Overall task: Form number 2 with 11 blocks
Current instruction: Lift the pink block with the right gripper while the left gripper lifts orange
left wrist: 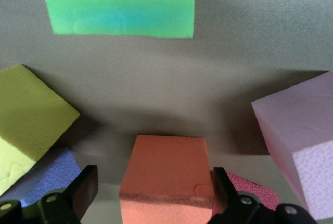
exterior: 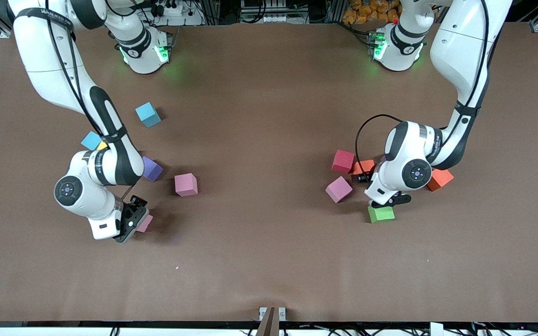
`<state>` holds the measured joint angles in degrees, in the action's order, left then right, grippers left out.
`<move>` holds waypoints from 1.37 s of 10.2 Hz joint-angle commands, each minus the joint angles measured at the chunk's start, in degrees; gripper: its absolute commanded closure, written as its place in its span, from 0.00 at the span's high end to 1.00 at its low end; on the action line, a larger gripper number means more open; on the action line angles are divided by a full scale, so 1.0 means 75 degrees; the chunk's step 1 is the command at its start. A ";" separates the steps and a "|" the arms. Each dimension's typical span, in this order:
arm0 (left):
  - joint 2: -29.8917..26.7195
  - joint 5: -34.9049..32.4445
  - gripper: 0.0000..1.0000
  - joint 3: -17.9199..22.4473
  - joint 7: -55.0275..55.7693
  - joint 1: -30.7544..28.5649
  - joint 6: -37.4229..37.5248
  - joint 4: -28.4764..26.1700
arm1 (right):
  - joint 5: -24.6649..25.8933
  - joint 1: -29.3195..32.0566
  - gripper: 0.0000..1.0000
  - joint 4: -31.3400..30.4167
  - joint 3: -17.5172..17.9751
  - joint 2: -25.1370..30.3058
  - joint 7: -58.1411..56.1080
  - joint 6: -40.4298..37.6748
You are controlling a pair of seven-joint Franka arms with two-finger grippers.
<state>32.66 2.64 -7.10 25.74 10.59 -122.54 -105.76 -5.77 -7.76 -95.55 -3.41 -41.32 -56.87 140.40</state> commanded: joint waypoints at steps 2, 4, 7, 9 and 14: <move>-0.0030 0.0153 0.63 0.0021 0.0084 0.0053 0.0073 0.0015 | -0.0145 -0.0032 0.31 0.0084 -0.0026 -0.0010 -0.0164 -0.0064; -0.0077 0.0153 0.48 0.0033 -0.0009 0.0053 0.0085 0.0062 | -0.0145 -0.0032 0.34 0.0084 -0.0026 0.0013 -0.0152 -0.0076; -0.0497 0.0059 0.47 0.0033 -0.0091 -0.0076 0.0994 0.0469 | -0.0145 -0.0032 0.35 0.0305 -0.0026 0.0235 -0.0128 -0.0646; -0.0755 0.0059 0.48 0.0044 -0.0057 -0.0030 0.1955 0.1079 | -0.0145 -0.0008 0.37 0.0354 -0.0026 0.0446 -0.0128 -0.1070; -0.1366 0.0047 0.50 -0.0681 0.0642 0.0367 0.2757 0.1175 | -0.0145 0.0237 0.40 0.0296 -0.0038 0.1067 -0.0269 -0.2477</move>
<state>23.11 2.64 -11.31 27.34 11.35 -102.36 -96.10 -5.78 -7.10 -92.04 -3.85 -35.46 -57.12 123.78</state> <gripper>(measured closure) 0.467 0.374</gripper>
